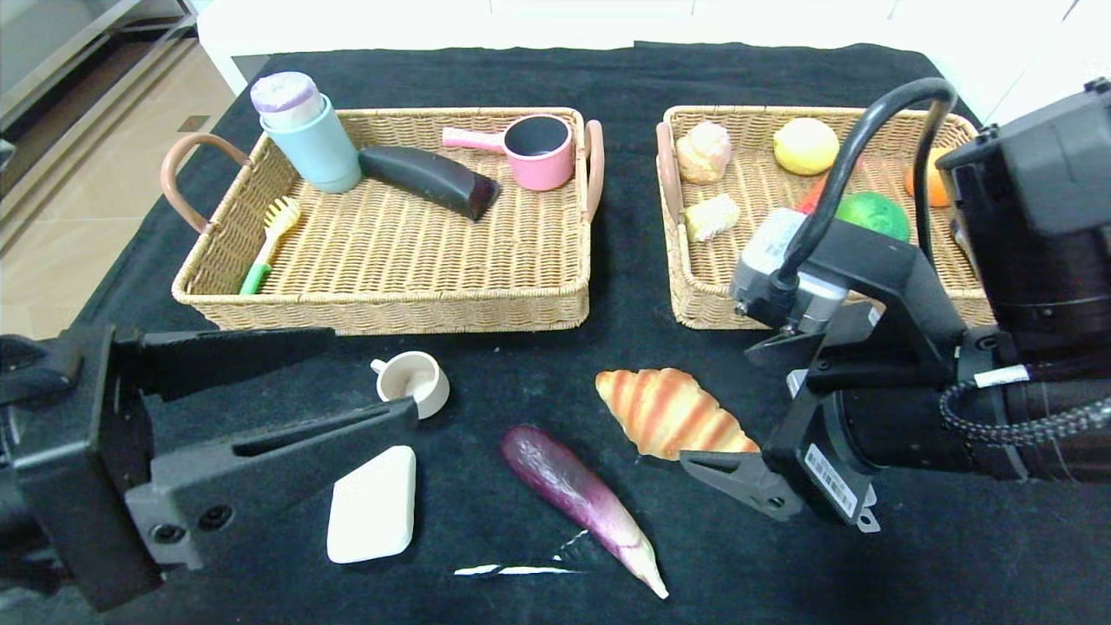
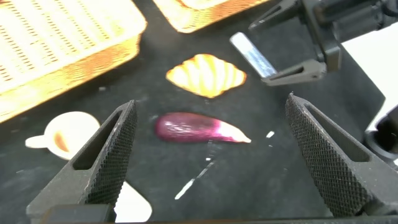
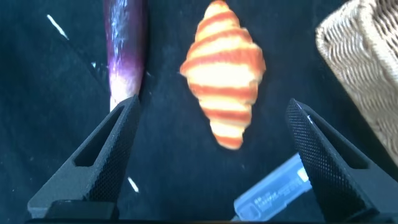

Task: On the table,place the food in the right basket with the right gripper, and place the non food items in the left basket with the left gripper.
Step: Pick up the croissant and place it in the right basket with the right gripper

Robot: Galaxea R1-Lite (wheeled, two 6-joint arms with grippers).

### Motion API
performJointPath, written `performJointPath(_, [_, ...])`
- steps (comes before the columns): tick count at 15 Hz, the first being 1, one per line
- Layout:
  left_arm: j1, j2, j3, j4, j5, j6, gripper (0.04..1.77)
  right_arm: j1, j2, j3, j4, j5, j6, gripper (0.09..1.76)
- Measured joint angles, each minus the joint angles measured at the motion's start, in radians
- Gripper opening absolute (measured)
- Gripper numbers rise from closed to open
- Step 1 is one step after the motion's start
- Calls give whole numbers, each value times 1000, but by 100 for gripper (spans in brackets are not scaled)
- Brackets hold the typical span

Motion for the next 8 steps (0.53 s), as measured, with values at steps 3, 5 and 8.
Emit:
performJointPath(3, [34,-5,-45,108,-2,1,172,-5,31,1,-7,-5,-3,170])
performJointPath(5, [41,-13,-64,120,-2,1,172,-6,54,11,-41,-5,-4,170])
performJointPath(8, [43,-30,-75,123,-3,2,172,-9,92,17,-75,-23,-7,170])
